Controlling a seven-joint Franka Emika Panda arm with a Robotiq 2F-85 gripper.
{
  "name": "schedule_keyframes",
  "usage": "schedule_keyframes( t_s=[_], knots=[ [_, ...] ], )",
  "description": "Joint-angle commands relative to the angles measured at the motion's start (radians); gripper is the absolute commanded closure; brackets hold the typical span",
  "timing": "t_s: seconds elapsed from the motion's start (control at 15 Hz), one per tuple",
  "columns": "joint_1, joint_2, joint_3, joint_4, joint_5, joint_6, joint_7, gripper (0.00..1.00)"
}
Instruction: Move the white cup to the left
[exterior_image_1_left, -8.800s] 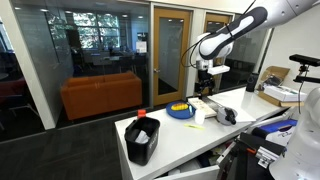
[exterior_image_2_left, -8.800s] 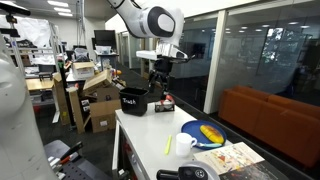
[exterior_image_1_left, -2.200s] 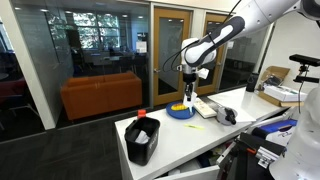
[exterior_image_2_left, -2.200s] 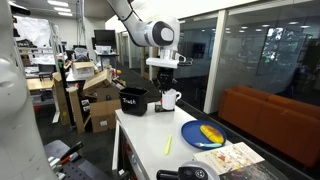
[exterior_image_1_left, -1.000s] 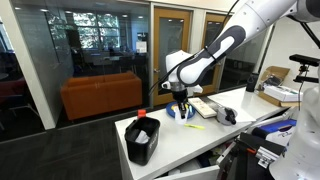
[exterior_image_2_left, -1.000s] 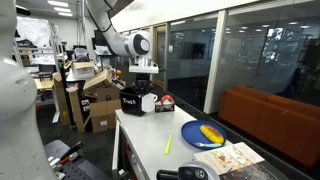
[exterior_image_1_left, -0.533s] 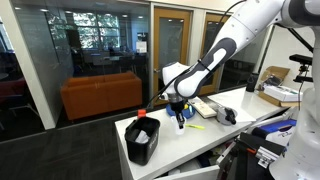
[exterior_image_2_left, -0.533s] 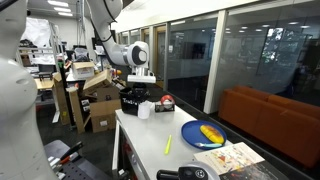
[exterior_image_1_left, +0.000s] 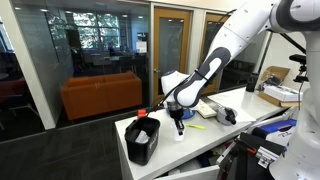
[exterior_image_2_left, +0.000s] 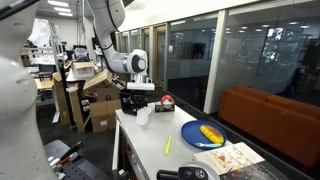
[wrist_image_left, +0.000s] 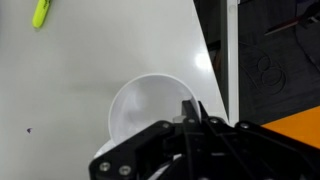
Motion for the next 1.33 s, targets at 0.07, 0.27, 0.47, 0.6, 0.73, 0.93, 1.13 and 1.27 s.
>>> schedule_keyframes(
  t_s=[0.07,0.27,0.47,0.6,0.73,0.93,1.13,1.27],
  knots=[
    [-0.008,0.033,0.0,0.015,-0.048,0.039,-0.002,0.99],
    [-0.01,0.056,-0.002,0.025,-0.058,0.052,0.003,0.99],
    [-0.01,0.08,-0.005,0.035,-0.063,0.064,0.008,0.99],
    [-0.012,0.091,-0.006,0.041,-0.063,0.072,0.009,0.99],
    [-0.011,0.099,-0.008,0.046,-0.065,0.075,0.014,0.99],
    [-0.011,0.102,-0.01,0.049,-0.066,0.077,0.02,0.99],
    [-0.007,0.107,-0.014,0.046,-0.075,0.08,0.026,0.99],
    [-0.006,0.115,-0.015,0.046,-0.083,0.082,0.033,0.99]
  ],
)
